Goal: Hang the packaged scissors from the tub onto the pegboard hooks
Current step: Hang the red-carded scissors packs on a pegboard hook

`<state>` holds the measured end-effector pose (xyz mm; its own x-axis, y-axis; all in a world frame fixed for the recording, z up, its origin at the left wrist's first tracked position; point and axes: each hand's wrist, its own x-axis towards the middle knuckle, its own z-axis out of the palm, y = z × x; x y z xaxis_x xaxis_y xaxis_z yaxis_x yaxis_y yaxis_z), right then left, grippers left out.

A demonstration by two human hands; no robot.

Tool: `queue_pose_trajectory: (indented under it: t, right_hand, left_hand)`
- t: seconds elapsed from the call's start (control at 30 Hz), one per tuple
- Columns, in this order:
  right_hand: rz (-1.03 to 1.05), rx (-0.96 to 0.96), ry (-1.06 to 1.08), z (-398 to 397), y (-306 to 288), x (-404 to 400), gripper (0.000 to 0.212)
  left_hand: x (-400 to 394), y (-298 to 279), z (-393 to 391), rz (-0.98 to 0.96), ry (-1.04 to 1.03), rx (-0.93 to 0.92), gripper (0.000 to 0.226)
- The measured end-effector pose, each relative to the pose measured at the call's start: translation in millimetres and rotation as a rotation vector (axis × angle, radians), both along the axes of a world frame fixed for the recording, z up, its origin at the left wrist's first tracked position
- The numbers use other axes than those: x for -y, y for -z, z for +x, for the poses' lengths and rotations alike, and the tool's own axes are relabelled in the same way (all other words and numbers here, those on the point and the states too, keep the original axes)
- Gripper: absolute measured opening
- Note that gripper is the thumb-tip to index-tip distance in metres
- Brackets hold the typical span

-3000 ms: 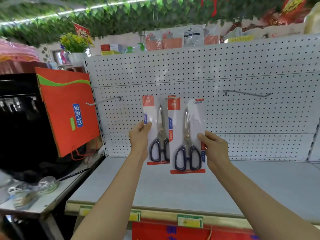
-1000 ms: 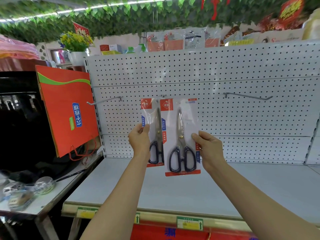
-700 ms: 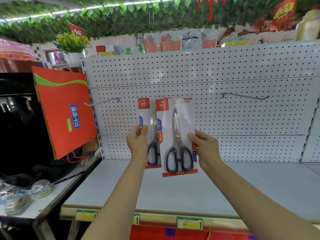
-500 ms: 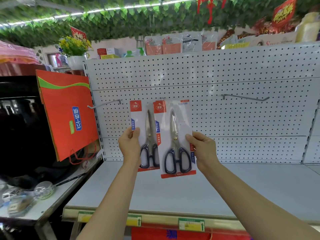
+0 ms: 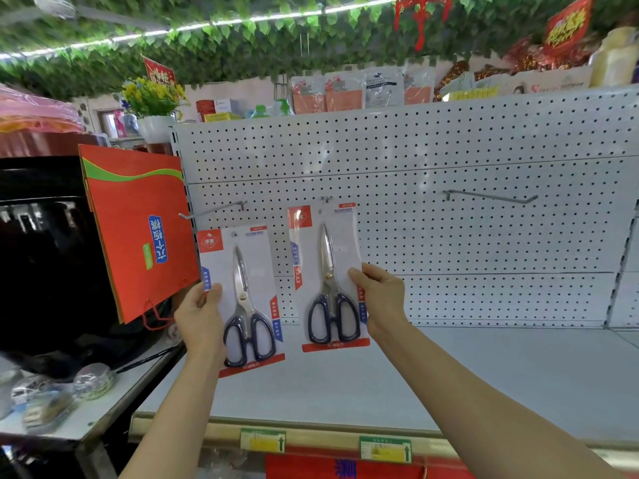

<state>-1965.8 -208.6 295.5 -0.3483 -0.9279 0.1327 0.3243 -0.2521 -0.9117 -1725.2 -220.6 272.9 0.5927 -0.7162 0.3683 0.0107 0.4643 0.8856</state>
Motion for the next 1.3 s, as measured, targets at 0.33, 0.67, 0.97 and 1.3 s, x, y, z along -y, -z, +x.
queue_pose_trajectory:
  t: [0.33,0.67,0.97,1.3]
  right_hand:
    - [0.018,0.012,0.065,4,0,15,0.012]
    - [0.024,0.027,0.093,13,3,32,0.015]
    - [0.078,0.038,0.119,15,18,56,0.011]
    - [0.096,-0.023,0.155,12,15,94,0.02]
  left_hand:
    - [-10,-2,8,0.011,0.003,0.027,0.015]
    - [-15,-5,9,0.043,0.027,0.007,0.019]
    - [-16,-13,3,0.042,0.1,-0.022,0.015]
    - [-18,-13,-14,0.059,0.196,-0.025,0.014]
